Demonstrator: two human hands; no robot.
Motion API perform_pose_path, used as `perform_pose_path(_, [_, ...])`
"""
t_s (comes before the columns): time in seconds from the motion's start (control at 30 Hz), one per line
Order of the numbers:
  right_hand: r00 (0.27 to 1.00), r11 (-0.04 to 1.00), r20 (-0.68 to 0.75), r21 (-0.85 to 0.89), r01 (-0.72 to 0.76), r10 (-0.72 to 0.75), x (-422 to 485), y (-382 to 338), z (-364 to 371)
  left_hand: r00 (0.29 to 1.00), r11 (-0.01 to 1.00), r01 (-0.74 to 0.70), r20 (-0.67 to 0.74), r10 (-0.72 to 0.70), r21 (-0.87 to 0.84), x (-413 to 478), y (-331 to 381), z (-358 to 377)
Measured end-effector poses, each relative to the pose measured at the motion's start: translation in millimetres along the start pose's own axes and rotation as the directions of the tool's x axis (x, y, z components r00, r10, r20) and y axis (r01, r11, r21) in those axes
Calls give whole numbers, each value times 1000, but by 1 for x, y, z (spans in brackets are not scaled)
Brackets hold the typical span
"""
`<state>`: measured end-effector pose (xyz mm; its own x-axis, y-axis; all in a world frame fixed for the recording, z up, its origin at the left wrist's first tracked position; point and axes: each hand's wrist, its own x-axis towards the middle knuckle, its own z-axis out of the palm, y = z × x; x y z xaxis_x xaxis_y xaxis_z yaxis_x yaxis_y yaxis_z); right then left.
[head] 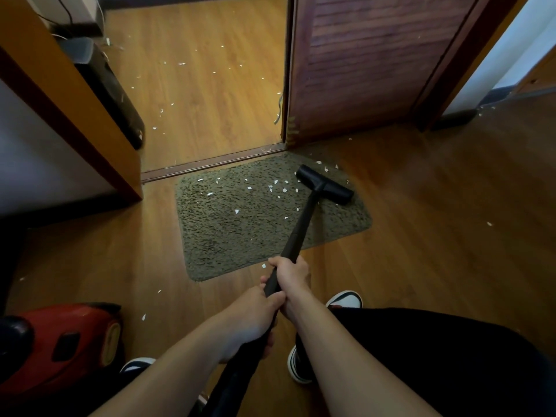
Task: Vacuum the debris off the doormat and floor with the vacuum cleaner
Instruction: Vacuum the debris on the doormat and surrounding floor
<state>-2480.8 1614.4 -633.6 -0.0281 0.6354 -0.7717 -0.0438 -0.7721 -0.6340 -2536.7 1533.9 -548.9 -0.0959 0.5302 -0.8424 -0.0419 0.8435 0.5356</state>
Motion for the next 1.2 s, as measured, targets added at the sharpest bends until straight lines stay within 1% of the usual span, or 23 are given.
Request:
perform_pose_path(0.23, [998,1000,58,-26,-16,18,-27,19,15,999,1000,-4,-35,5,21,-22,-23,-15])
perform_pose_path(0.43, [994,994,102,-109,-19,31,-62,45,27,998,999,-15,-65,19,50,-46,-57,-29])
perform_pose_path(0.7, [989,986,146,-165,-10,35,-96,74,39,1000,999,-1,-27,2,32,-77,-84,-46])
perform_pose_path(0.93, [989,988,146,-156,-10,33,-89,60,41,999,1000,0,-35,0,-17,-65,-79,-46])
perform_pose_path(1.2, [991,988,133,-155,2,19,-50,35,55,997,998,-16,-74,12,-62,-37,-46,-48])
